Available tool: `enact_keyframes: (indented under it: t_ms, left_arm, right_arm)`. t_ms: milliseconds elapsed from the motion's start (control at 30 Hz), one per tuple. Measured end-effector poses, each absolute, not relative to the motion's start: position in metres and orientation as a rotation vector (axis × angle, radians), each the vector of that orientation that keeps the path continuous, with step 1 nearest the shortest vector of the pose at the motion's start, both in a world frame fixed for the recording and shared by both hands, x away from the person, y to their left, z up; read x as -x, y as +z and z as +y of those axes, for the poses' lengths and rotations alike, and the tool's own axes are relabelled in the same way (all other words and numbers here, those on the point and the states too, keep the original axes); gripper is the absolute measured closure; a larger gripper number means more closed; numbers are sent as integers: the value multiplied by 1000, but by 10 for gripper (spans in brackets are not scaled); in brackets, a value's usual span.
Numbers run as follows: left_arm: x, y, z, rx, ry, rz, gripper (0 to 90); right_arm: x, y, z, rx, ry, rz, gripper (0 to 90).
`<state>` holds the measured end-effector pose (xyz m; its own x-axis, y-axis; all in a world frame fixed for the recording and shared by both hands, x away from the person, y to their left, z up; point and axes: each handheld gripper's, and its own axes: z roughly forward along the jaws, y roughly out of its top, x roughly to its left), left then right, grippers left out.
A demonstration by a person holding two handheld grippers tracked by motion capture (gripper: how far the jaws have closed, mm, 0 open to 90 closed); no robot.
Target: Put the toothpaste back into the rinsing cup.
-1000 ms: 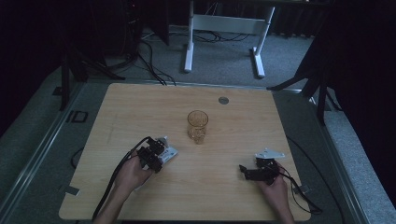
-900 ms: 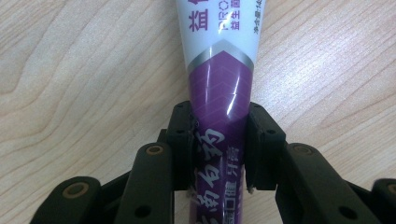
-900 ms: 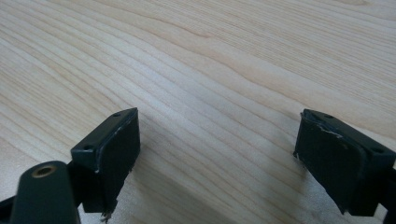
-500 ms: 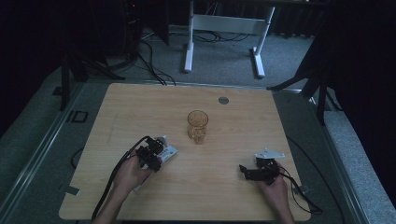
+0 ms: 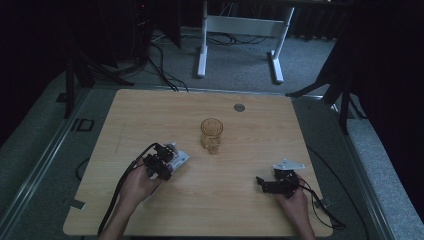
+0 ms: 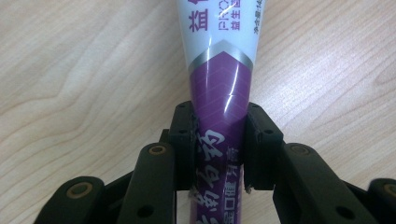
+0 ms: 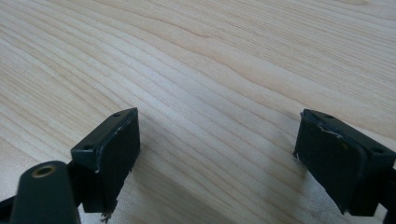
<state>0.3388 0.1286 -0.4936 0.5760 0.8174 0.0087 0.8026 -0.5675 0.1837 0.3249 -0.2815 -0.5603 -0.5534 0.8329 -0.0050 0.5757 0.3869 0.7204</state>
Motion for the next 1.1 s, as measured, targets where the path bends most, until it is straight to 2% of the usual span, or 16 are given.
enact_keyframes:
  t_ms: [600,1100]
  left_arm:
    - [-338,-483,131,-2587,190,1368,689]
    - [-336,-470,132,-2500,282,1365,690]
  right_arm:
    - [-325,-560,-281,-1222,968,2284,138]
    - [-325,-560,-281,-1222,968,2284,139]
